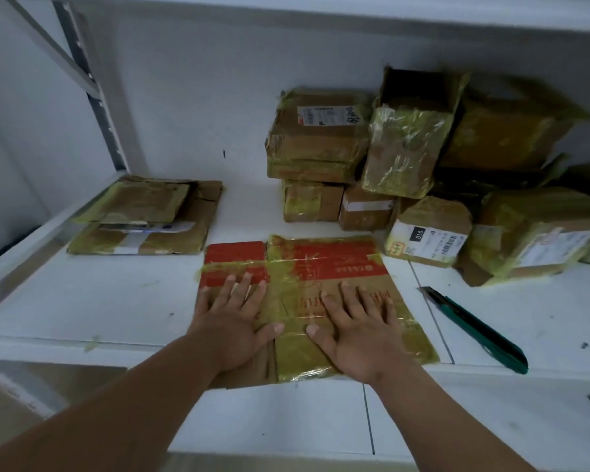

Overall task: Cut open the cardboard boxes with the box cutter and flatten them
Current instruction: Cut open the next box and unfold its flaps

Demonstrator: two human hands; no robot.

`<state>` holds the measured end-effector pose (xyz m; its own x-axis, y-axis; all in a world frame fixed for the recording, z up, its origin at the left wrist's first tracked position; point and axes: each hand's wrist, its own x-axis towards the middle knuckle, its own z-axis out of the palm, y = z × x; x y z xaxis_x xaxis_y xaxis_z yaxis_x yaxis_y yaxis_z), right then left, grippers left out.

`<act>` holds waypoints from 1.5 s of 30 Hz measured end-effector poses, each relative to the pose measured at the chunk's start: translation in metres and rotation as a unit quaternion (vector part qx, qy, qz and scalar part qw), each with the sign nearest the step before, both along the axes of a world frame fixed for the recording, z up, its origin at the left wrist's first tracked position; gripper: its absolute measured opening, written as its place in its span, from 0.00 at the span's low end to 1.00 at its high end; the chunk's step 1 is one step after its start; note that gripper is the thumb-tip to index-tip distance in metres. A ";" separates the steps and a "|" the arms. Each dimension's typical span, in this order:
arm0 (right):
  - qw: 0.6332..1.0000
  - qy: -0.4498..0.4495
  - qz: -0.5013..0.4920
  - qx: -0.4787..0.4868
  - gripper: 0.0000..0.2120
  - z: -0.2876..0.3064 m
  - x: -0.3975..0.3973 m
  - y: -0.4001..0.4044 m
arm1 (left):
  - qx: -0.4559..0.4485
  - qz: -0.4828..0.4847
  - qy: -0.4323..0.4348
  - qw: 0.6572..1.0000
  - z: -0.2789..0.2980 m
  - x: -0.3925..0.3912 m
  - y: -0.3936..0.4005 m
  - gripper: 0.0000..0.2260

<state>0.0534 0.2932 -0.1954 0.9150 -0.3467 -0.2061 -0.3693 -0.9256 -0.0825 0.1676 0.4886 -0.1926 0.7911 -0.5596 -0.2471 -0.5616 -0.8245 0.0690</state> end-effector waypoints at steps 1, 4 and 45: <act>1.000 0.006 -0.004 0.006 0.38 -0.001 -0.001 0.000 | 0.000 0.002 0.003 1.000 0.000 -0.001 0.000 0.39; 0.999 0.022 0.006 0.023 0.36 0.003 0.003 -0.002 | -0.040 0.018 0.023 0.999 0.003 0.000 0.001 0.35; 0.647 -0.161 -0.159 0.728 0.15 0.052 -0.002 -0.026 | -0.179 0.365 -0.105 0.908 0.100 -0.012 0.092 0.35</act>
<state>0.0518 0.2669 -0.1434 0.9216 -0.1803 -0.3437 -0.2698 0.3391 -0.9012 0.1557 0.5801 -0.0921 0.9920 0.1175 0.0467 0.0928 -0.9278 0.3613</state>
